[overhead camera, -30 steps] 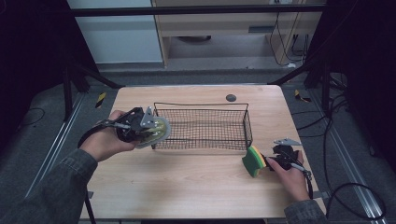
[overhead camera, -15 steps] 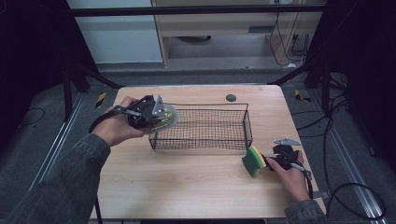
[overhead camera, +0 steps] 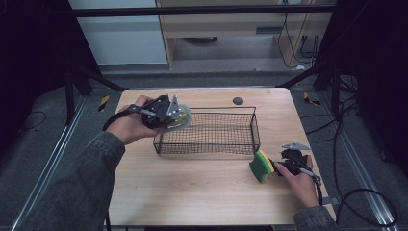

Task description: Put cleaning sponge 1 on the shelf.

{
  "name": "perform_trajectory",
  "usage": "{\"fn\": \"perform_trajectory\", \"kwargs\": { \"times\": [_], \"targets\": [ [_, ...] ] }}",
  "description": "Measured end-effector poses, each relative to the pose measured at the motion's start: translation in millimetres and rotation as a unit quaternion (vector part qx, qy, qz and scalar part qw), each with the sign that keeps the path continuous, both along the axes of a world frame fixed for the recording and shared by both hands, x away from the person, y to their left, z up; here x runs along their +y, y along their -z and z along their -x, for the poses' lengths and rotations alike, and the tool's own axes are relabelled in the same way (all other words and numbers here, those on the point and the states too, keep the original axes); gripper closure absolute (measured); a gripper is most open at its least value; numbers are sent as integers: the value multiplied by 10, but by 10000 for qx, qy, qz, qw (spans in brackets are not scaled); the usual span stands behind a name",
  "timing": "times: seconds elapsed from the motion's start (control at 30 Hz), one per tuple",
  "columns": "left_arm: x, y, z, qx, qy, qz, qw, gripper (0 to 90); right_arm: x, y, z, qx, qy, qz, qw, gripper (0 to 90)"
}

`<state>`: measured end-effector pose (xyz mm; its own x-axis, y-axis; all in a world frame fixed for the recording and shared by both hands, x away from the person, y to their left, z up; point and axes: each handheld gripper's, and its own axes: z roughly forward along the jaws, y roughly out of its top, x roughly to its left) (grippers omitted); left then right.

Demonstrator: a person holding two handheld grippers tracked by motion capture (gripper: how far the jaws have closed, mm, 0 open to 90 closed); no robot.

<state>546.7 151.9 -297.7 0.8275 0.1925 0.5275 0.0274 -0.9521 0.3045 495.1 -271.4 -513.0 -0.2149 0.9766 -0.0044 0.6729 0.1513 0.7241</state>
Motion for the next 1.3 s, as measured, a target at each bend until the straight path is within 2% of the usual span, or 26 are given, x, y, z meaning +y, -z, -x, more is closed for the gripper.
{"fn": "perform_trajectory", "kwargs": {
  "times": [0.33, 0.7, 1.3],
  "targets": [
    [-74, 62, -84, -20, 34, -29, 10000, 709, 0, 0, 0, 1, -3, 1, 10000, 8],
    [-158, 103, -130, -67, 125, -159, 9998, 709, -1, 0, 0, 1, -4, 3, 10000, 8],
    [-193, 312, -276, -52, 128, -273, 9995, 709, 2, 0, -5, 3, -7, -15, 10000, 8]
  ]
}}
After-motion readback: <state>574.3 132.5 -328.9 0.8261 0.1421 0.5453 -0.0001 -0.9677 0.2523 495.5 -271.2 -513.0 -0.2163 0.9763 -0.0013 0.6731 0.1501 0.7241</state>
